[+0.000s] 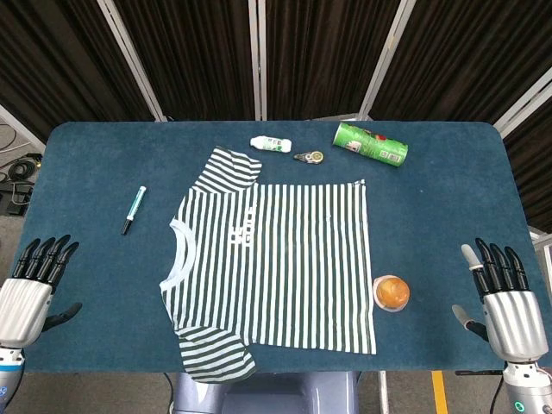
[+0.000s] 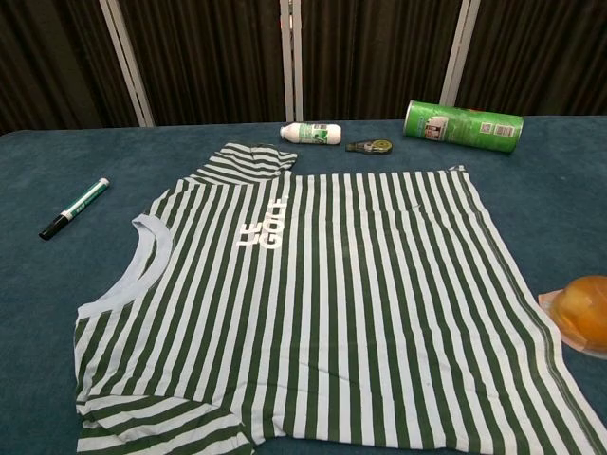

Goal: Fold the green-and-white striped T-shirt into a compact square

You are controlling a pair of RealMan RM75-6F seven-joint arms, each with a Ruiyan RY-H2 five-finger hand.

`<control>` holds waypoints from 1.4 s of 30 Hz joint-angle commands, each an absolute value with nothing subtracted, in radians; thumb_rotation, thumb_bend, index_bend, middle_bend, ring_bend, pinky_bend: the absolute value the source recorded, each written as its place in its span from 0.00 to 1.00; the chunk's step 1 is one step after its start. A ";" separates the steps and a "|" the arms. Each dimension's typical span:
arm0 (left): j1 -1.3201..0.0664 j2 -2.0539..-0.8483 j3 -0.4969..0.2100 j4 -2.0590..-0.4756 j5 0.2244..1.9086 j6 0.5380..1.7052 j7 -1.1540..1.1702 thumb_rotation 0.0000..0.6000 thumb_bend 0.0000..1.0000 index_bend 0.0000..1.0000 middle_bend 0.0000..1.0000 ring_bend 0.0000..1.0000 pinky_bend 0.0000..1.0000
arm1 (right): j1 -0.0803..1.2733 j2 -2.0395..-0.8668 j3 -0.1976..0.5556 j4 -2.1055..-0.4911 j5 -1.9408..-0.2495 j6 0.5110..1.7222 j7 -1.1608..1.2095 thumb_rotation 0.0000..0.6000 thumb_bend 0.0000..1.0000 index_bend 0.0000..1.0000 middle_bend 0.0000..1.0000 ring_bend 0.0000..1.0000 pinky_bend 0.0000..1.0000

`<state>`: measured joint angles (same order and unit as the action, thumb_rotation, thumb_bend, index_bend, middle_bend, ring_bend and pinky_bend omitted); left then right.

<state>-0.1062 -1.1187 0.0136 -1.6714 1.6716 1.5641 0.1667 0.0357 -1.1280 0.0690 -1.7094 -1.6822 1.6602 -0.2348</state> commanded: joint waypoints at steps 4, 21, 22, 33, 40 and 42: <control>-0.108 -1.120 0.011 -1.667 1.666 1.557 0.164 1.00 0.00 0.00 0.00 0.00 0.00 | 0.035 -1.123 0.065 -1.715 -1.679 1.651 -0.238 1.00 0.00 0.02 0.00 0.00 0.00; -0.114 -1.134 0.002 -1.674 1.658 1.543 0.187 1.00 0.00 0.00 0.00 0.00 0.00 | 0.183 -1.105 -0.113 -1.651 -1.948 1.366 -0.090 1.00 0.00 0.42 0.00 0.00 0.00; -0.113 -1.133 0.002 -1.674 1.658 1.544 0.187 1.00 0.00 0.00 0.00 0.00 0.00 | 0.188 -1.111 -0.118 -1.641 -1.956 1.357 -0.086 1.00 0.01 0.44 0.00 0.00 0.00; -0.109 -1.122 0.004 -1.679 1.668 1.554 0.166 1.00 0.00 0.00 0.00 0.00 0.00 | 0.238 -1.247 -0.152 -1.531 -1.955 1.226 -0.088 1.00 0.08 0.48 0.00 0.00 0.00; -0.106 -1.109 0.002 -1.685 1.667 1.561 0.146 1.00 0.00 0.00 0.00 0.00 0.00 | 0.241 -1.317 -0.137 -1.487 -1.934 1.210 -0.150 1.00 0.13 0.48 0.00 0.00 0.00; -0.106 -1.107 0.002 -1.686 1.668 1.562 0.142 1.00 0.00 0.00 0.00 0.00 0.00 | 0.241 -1.337 -0.136 -1.469 -1.927 1.207 -0.159 1.00 0.14 0.49 0.00 0.00 0.00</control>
